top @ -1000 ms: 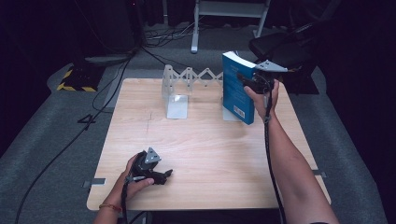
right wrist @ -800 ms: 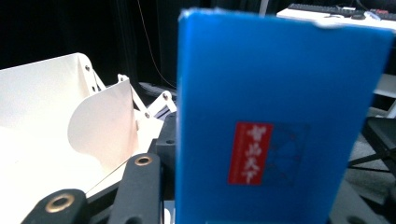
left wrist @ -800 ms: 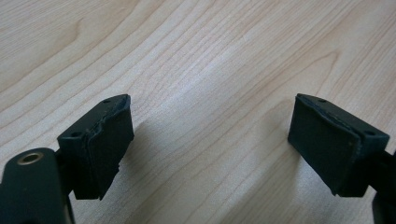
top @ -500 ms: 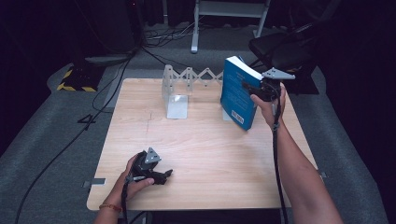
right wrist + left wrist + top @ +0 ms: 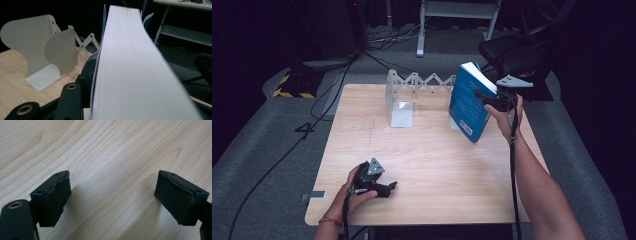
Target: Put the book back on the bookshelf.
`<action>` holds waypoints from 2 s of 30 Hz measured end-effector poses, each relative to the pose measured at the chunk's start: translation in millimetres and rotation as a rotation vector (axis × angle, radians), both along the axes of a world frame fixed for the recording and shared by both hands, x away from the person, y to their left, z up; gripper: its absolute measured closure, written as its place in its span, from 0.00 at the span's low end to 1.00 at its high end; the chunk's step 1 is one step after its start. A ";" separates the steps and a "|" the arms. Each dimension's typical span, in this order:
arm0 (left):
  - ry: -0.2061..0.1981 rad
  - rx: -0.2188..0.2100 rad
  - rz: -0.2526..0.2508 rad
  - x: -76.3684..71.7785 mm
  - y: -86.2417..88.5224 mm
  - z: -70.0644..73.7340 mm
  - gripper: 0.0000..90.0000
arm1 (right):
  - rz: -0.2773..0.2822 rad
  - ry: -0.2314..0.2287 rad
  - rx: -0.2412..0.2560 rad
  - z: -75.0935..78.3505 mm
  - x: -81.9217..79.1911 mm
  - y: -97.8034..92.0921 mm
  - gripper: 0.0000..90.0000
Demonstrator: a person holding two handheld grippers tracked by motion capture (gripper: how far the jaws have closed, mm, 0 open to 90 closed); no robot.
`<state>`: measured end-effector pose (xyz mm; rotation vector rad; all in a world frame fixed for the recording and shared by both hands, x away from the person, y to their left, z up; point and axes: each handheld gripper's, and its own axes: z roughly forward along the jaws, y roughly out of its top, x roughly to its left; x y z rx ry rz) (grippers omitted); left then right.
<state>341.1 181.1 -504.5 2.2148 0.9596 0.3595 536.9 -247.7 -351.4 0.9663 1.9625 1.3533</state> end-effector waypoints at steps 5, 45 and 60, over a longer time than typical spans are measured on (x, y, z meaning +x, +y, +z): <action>0.000 0.000 0.001 0.0 0.0 0.0 0.16 | 0.019 0.015 -0.029 6.7 0.7 0.2 0.63; -0.001 0.000 -0.011 0.8 -0.6 -0.1 0.15 | -0.176 -0.091 -0.027 0.7 -19.8 20.5 0.67; 0.000 0.000 -0.016 1.3 -0.8 0.1 0.15 | -0.137 -0.081 0.010 2.4 0.1 22.8 0.67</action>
